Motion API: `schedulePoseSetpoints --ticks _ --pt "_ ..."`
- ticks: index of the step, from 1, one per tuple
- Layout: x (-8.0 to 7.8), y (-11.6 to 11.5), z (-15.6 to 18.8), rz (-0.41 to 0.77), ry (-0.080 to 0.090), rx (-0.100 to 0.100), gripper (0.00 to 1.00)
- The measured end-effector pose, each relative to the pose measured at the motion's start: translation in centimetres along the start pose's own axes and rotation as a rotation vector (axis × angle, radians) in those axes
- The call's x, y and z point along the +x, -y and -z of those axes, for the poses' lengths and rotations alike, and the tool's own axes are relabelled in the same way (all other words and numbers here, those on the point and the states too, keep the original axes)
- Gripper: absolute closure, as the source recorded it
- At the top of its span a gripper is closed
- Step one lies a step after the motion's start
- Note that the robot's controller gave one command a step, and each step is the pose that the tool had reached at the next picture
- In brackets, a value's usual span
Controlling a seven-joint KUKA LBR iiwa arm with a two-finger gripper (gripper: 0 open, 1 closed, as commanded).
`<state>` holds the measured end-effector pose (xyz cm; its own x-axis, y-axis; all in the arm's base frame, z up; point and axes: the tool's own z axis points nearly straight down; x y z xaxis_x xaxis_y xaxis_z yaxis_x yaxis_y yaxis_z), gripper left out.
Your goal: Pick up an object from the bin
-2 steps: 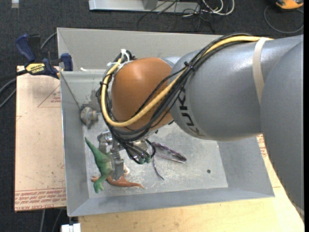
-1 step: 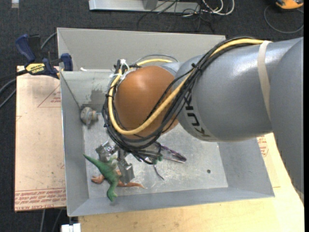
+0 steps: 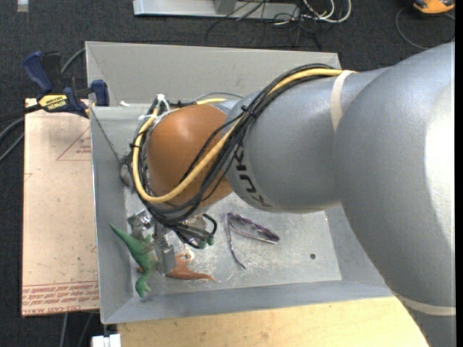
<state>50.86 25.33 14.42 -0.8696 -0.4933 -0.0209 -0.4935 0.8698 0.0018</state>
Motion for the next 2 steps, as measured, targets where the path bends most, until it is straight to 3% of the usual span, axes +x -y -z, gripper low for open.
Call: schedulePoseSetpoints --ticks 1,2 --pt "0.6 0.4 -3.7 0.37 0.062 0.017 1.0" --pt "0.2 1.1 -5.9 0.515 0.031 0.014 1.0"
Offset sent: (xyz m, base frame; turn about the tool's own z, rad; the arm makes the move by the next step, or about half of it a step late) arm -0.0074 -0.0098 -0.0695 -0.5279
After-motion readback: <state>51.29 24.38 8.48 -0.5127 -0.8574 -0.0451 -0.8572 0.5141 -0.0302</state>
